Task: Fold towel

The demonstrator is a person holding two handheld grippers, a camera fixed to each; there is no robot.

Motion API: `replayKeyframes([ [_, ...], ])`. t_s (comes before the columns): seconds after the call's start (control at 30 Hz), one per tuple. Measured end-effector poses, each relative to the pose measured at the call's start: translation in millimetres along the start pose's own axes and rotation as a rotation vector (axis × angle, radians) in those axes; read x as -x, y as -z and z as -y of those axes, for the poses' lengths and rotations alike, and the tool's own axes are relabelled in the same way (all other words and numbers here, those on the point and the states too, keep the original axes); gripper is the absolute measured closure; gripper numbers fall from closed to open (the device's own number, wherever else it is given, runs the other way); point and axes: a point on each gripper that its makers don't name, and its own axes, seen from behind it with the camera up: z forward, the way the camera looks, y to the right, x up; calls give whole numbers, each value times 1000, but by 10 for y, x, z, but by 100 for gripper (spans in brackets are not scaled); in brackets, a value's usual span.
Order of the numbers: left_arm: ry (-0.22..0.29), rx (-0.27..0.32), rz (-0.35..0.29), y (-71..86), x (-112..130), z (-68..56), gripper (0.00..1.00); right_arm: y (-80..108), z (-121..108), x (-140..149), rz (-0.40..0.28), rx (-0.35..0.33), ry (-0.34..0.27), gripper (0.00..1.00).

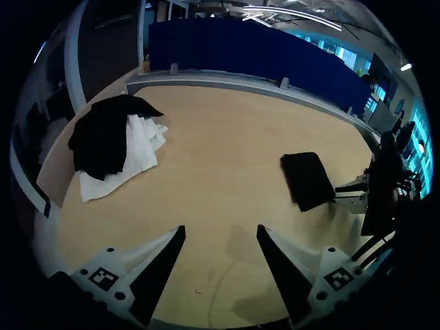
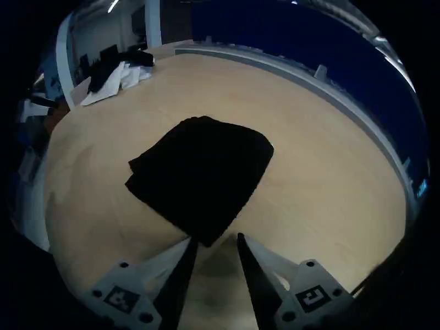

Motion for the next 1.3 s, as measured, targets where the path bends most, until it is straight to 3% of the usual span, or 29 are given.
replayKeyframes([
  [0.3, -3, 0, 1, -5, 9, 2, 4, 13, 59, 6, 1, -8, 9, 84],
  [0.47, 0, -2, 0, -6, 26, 19, 4, -4, 64, 0, 1, -6, 6, 94],
  [1.0, 0, -1, -14, 14, -28, 27, 4, 117, 109, -194, -41, -22, -13, 96],
  [1.3, -11, 2, -41, 44, -172, -12, 4, 440, 89, -775, -160, -12, -7, 96],
])
